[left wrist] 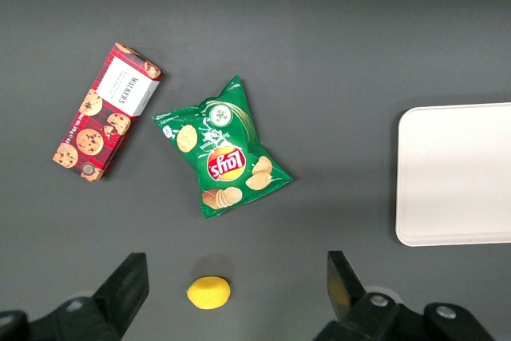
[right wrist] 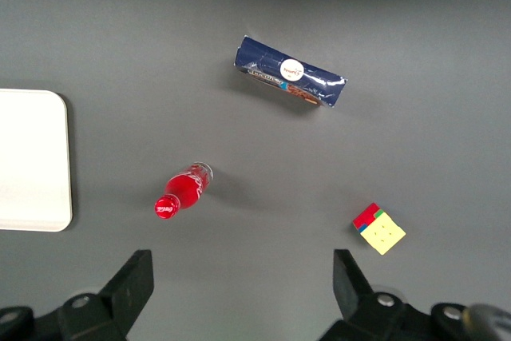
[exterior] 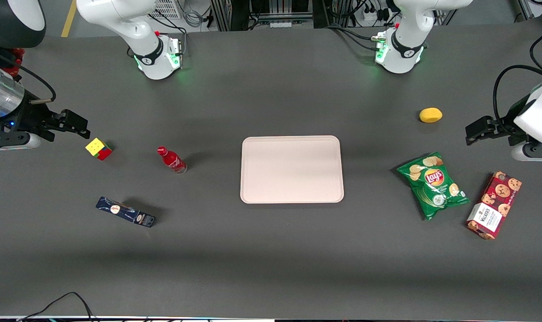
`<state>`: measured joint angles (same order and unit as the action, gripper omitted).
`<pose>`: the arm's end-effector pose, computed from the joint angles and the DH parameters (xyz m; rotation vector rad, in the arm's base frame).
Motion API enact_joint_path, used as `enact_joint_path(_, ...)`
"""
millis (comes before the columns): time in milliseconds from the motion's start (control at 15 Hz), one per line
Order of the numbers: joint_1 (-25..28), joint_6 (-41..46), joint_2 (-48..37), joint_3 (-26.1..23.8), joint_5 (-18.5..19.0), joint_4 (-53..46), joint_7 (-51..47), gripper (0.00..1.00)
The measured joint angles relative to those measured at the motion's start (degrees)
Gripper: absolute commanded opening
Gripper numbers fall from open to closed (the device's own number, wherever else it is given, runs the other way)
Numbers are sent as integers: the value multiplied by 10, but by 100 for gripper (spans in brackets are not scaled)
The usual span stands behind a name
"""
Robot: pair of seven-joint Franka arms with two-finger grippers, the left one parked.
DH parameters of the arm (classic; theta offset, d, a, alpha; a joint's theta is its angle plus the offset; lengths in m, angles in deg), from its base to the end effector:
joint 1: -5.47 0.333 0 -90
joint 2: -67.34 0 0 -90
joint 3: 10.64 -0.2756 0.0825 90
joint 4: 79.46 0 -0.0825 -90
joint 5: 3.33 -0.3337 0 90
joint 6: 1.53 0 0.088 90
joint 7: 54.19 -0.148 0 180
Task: Place coke bottle on tray
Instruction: 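Move the right gripper down over the red Coca-Cola bottle lying on its side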
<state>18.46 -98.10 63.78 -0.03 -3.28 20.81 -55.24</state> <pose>0.4938 0.0186 0.5074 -3.1309 -0.0371 0.0060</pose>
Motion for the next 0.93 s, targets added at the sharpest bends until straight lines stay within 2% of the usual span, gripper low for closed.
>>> enact_joint_path(667, 2, 2, 7, -5, -1, -1, 0, 100)
enact_joint_path(933, 8, -44, 18, -36, -6, 49, -17, 100)
